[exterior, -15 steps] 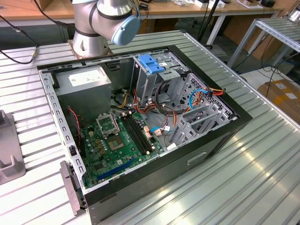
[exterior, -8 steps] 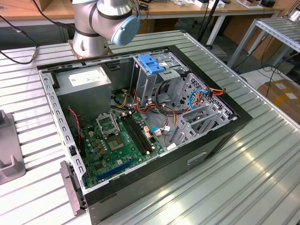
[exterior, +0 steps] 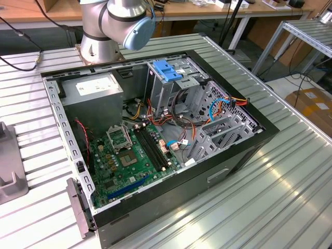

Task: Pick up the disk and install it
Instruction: 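Pick up the disk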

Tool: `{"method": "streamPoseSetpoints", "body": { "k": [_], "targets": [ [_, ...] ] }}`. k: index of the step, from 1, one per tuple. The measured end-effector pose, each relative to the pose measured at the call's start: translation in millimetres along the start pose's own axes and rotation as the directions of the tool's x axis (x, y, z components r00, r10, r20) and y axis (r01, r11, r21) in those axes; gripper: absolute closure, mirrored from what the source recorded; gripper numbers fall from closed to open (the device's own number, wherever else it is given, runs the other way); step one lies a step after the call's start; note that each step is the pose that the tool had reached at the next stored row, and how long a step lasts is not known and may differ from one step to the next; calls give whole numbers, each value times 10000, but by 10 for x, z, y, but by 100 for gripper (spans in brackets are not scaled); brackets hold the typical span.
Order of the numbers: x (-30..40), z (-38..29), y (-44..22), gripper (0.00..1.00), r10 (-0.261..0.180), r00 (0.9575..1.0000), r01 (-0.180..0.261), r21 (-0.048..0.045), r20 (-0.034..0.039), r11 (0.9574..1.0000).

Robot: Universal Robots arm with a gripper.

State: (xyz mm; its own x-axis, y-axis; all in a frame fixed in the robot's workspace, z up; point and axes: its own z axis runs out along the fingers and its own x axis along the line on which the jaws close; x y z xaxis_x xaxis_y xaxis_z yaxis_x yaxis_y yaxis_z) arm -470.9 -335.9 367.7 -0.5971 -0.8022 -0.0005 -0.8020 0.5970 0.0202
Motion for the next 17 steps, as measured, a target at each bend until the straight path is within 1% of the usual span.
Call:
{"method": "streamPoseSetpoints", "body": {
  "k": [1, 2, 3, 5, 6, 8, 10, 12, 14, 16, 17],
  "targets": [
    [0, 1, 0, 90, -163, 9999, 163, 3, -8, 9999],
    [0, 3, 0, 90, -457, 9990, 457, 7, -20, 9990],
    [0, 3, 0, 90, -636, 9980, 636, 9, -26, 9980],
    [0, 5, 0, 90, -990, 9951, 990, 12, -39, 9951],
    [0, 6, 0, 90, -1213, 9926, 1213, 12, -48, 9926],
    [0, 9, 0, 90, -1659, 9861, 1659, 15, -63, 9861],
    [0, 11, 0, 90, -2023, 9793, 2023, 16, -75, 9793],
    [0, 12, 0, 90, -2379, 9712, 2380, 16, -87, 9713],
    [0, 14, 0, 90, -2728, 9620, 2728, 15, -95, 9621],
    [0, 16, -1, 90, -3086, 9511, 3087, 13, -103, 9512],
    [0, 17, -1, 90, -3324, 9431, 3325, 11, -109, 9431]
  ]
}}
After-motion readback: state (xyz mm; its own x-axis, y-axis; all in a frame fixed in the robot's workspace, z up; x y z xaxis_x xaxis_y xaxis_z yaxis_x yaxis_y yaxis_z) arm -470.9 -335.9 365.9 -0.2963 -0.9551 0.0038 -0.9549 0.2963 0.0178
